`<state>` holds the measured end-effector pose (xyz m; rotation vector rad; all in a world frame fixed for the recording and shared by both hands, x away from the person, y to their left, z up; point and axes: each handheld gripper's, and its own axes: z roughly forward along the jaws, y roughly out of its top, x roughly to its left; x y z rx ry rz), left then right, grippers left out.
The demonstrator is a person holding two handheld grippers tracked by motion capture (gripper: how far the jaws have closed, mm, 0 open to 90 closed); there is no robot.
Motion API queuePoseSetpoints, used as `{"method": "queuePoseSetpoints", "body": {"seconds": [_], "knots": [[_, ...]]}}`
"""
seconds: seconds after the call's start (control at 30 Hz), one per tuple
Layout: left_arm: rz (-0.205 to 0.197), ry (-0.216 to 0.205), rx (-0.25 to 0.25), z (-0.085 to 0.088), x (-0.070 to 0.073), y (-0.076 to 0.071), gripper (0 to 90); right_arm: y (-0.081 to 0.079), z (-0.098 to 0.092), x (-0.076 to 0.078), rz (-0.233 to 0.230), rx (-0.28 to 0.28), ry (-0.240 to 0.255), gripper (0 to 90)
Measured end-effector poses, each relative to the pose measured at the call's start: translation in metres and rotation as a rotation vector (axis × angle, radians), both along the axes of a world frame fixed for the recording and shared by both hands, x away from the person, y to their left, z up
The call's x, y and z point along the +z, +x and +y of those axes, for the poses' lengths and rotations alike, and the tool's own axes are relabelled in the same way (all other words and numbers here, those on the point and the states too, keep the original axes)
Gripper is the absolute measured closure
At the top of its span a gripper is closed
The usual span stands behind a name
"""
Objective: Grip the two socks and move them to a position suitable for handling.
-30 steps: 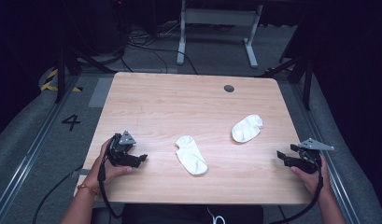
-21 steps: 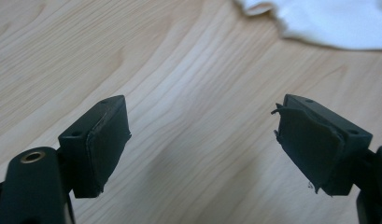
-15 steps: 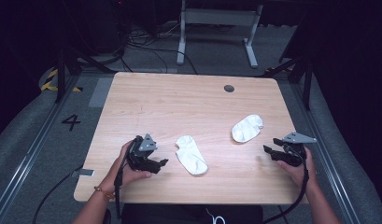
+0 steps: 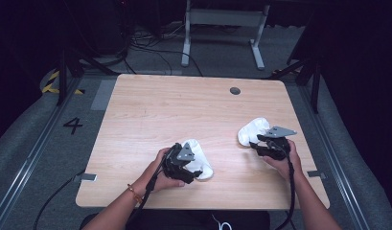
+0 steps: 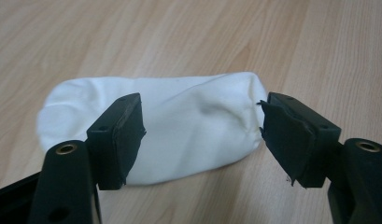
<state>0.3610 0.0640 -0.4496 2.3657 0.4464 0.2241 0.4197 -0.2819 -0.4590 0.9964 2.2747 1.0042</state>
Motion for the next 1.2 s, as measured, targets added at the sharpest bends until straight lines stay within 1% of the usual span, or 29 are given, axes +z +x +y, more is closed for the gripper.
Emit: {"method": "queuePoseSetpoints", "body": {"seconds": [0.03, 0.07, 0.1, 0.17, 0.23, 0.27, 0.37, 0.4, 0.47, 0.53, 0.6, 0.63, 0.67, 0.7, 0.73, 0.77, 0.8, 0.83, 0.97, 1.0, 1.07, 1.13, 1.17, 1.2], "knots": [[0.003, -0.007, -0.005, -0.002, -0.001, 0.001, 34.3, 0.002, 0.005, -0.001, 0.005, 0.009, -0.004, 53.9], [0.015, -0.018, -0.012, -0.004, -0.002, 0.002, 35.5, 0.003, 0.009, -0.001, 0.007, 0.02, -0.007, 54.3], [0.012, -0.011, -0.028, -0.006, -0.003, 0.002, 36.5, 0.005, 0.013, -0.002, 0.008, 0.027, -0.013, 54.4], [0.023, 0.006, -0.045, -0.01, -0.008, 0.003, 39.3, 0.007, 0.02, -0.003, 0.009, 0.043, -0.027, 55.2], [0.032, 0.035, -0.056, -0.012, -0.013, 0.004, 40.7, 0.01, 0.023, -0.005, 0.01, 0.045, -0.04, 56.5], [0.034, 0.042, -0.066, -0.013, -0.016, 0.004, 42.4, 0.012, 0.025, -0.006, 0.014, 0.043, -0.04, 57.7], [0.049, 0.045, -0.067, -0.011, -0.018, 0.006, 44.0, 0.016, 0.027, -0.01, 0.027, 0.036, -0.043, 62.6], [0.047, 0.047, -0.065, -0.009, -0.018, 0.007, 44.5, 0.017, 0.028, -0.011, 0.028, 0.037, -0.051, 64.5], [0.057, 0.041, -0.06, -0.007, -0.019, 0.009, 45.3, 0.019, 0.029, -0.014, 0.035, 0.034, -0.052, 67.3], [0.079, 0.031, -0.055, -0.003, -0.02, 0.012, 45.2, 0.021, 0.031, -0.016, 0.044, 0.026, -0.063, 67.8], [0.086, 0.025, -0.053, 0.0, -0.021, 0.014, 45.1, 0.023, 0.031, -0.018, 0.049, 0.03, -0.069, 68.9], [0.083, 0.031, -0.056, 0.003, -0.02, 0.015, 45.1, 0.023, 0.032, -0.018, 0.048, 0.027, -0.061, 69.2], [0.087, 0.03, -0.047, 0.004, -0.02, 0.016, 45.0, 0.024, 0.031, -0.018, 0.054, 0.023, -0.054, 69.6], [0.086, 0.027, -0.05, 0.005, -0.021, 0.017, 45.0, 0.025, 0.031, -0.018, 0.056, 0.026, -0.05, 70.5], [0.09, 0.037, -0.045, 0.007, -0.02, 0.018, 44.7, 0.025, 0.031, -0.018, 0.06, 0.029, -0.047, 72.0], [0.088, 0.033, -0.042, 0.009, -0.02, 0.019, 44.3, 0.025, 0.031, -0.018, 0.066, 0.034, -0.043, 73.5], [0.09, 0.04, -0.035, 0.011, -0.02, 0.02, 44.2, 0.024, 0.031, -0.018, 0.072, 0.044, -0.04, 74.8], [0.087, 0.035, -0.036, 0.013, -0.02, 0.021, 44.1, 0.023, 0.032, -0.018, 0.081, 0.055, -0.039, 75.9], [0.097, 0.042, -0.024, 0.017, -0.019, 0.021, 44.0, 0.017, 0.034, -0.016, 0.1, 0.109, -0.038, 78.5], [0.095, 0.047, -0.029, 0.018, -0.019, 0.022, 44.0, 0.015, 0.035, -0.016, 0.105, 0.119, -0.037, 79.2], [0.095, 0.046, -0.029, 0.02, -0.019, 0.022, 44.0, 0.009, 0.036, -0.016, 0.119, 0.158, -0.029, 80.3], [0.1, 0.044, -0.026, 0.021, -0.019, 0.021, 43.9, 0.006, 0.036, -0.016, 0.122, 0.166, -0.025, 80.3], [0.101, 0.051, -0.026, 0.022, -0.019, 0.021, 43.9, 0.002, 0.037, -0.016, 0.13, 0.189, -0.019, 80.6], [0.101, 0.045, -0.027, 0.024, -0.019, 0.02, 43.9, -0.007, 0.04, -0.016, 0.14, 0.224, -0.008, 80.7]]}}
